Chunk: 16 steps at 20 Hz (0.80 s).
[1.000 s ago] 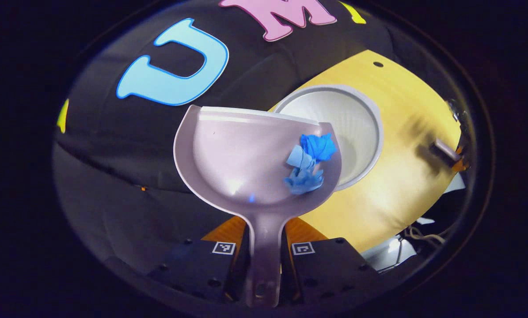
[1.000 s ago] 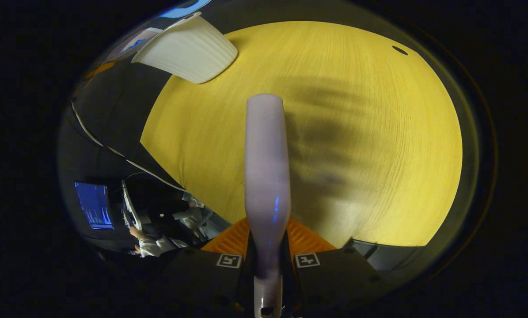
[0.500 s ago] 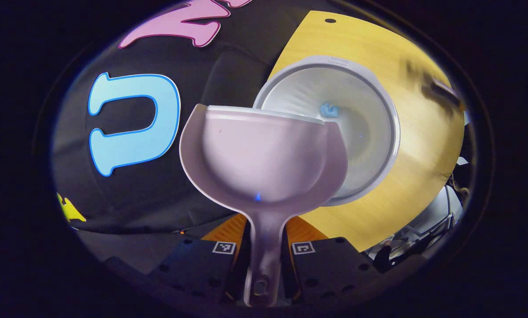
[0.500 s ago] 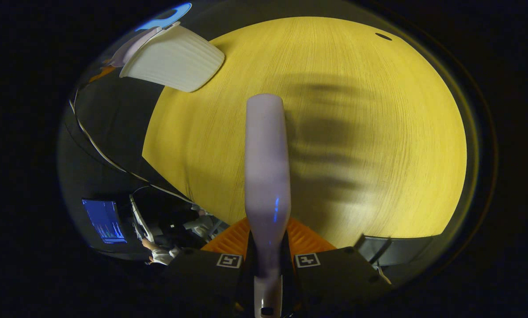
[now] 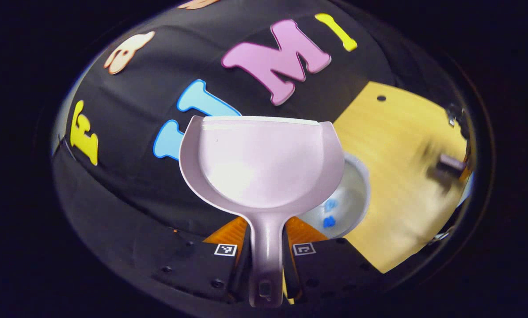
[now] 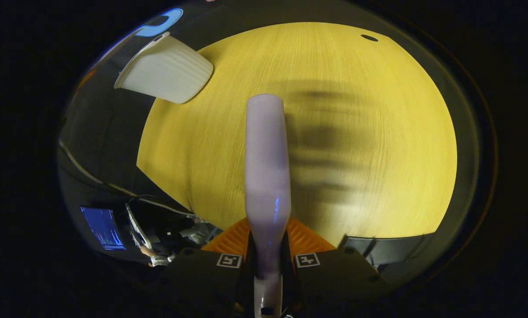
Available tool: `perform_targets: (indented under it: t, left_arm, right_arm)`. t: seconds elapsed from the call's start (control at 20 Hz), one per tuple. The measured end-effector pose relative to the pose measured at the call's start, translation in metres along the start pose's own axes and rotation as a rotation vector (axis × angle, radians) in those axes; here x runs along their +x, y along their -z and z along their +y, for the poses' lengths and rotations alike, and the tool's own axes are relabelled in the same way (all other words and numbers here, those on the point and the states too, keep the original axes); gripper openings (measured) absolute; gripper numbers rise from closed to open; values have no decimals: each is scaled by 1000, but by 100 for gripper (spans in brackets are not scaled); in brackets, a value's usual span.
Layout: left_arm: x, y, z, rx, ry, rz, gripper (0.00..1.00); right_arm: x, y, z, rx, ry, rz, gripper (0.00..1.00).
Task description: Pick up the small broom and dustpan from the desktop, sweep the trash into the dustpan with the broom, and then empty the trash into the garbage bin.
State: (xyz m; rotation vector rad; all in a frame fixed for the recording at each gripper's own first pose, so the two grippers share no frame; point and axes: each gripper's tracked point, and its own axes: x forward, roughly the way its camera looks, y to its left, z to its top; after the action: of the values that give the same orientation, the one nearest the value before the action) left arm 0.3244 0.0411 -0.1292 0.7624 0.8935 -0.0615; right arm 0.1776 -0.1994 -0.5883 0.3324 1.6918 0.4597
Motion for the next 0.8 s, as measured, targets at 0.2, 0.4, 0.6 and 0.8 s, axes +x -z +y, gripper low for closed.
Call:
perform_targets:
  t: [0.2,0.4,0.6,0.8]
  left_arm:
    - [-42,-15,-108,-220,243,-110,29]
    - [-78,9,-239,-331,467,-110,29]
    - [-61,52,-339,-414,585,13,30]
    - [-28,94,-393,-510,586,233,31]
  right_arm:
    - [-8,-9,-14,8,67,-55,29]
    - [-12,1,-46,34,182,-67,29]
    - [-7,14,-69,50,261,-53,29]
    - [7,22,-72,80,277,-2,29]
